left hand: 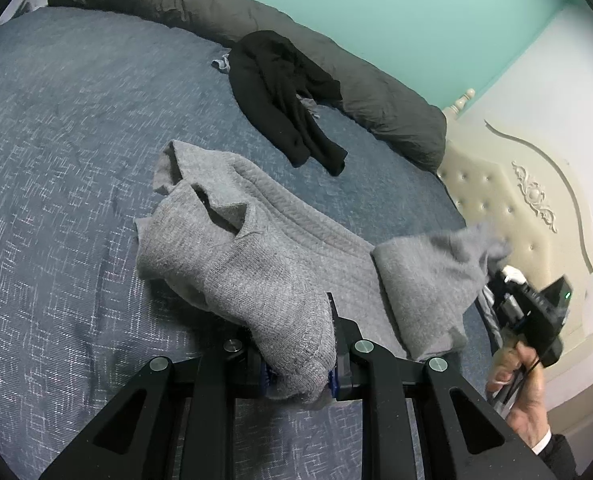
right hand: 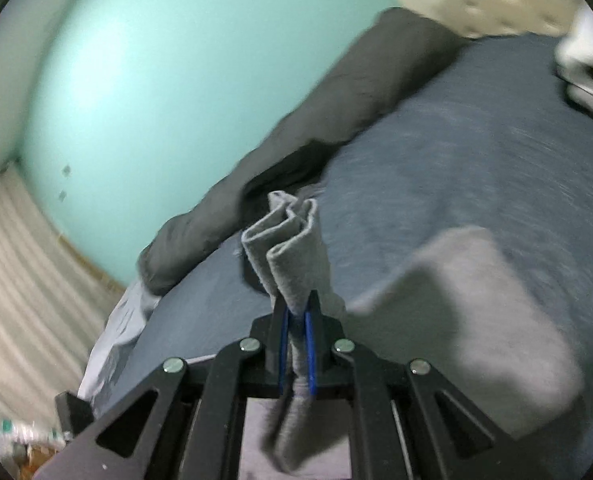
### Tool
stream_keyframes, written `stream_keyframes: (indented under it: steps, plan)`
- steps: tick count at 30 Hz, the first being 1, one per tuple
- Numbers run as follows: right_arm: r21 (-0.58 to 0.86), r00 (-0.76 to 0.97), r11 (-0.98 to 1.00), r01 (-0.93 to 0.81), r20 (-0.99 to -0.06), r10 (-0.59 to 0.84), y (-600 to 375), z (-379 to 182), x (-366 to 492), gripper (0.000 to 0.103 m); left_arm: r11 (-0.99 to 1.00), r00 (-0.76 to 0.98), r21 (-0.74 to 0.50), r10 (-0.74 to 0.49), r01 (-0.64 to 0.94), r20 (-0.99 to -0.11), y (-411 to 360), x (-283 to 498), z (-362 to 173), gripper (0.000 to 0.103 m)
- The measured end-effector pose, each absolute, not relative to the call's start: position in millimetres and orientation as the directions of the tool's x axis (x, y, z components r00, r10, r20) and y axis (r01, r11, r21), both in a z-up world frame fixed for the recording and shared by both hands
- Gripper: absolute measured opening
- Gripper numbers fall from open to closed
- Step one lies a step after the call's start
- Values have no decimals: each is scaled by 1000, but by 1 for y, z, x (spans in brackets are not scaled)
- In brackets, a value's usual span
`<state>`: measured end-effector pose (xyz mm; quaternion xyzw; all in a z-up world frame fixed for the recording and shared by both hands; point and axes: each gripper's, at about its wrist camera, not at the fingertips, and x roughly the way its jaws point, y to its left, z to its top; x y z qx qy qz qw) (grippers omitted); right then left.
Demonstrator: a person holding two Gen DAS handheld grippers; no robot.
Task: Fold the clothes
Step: 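Lift the sweatpants with both grippers and fold them over toward the left gripper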
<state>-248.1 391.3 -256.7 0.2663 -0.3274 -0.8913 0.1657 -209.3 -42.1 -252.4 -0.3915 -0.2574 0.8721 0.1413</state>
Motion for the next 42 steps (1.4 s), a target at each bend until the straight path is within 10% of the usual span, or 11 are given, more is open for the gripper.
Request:
stream_keyframes:
  steps: [19, 42]
  plan:
    - [814, -874, -554, -172, -386, -296, 438, -328, -206, 19, -834, -660, -550, 442, -52, -608, -38, -210, -248, 21]
    - [808, -901, -578, -119, -332, -280, 463, -335, -177, 22, -889, -690, -401, 434, -222, -579, 65, -223, -169, 21]
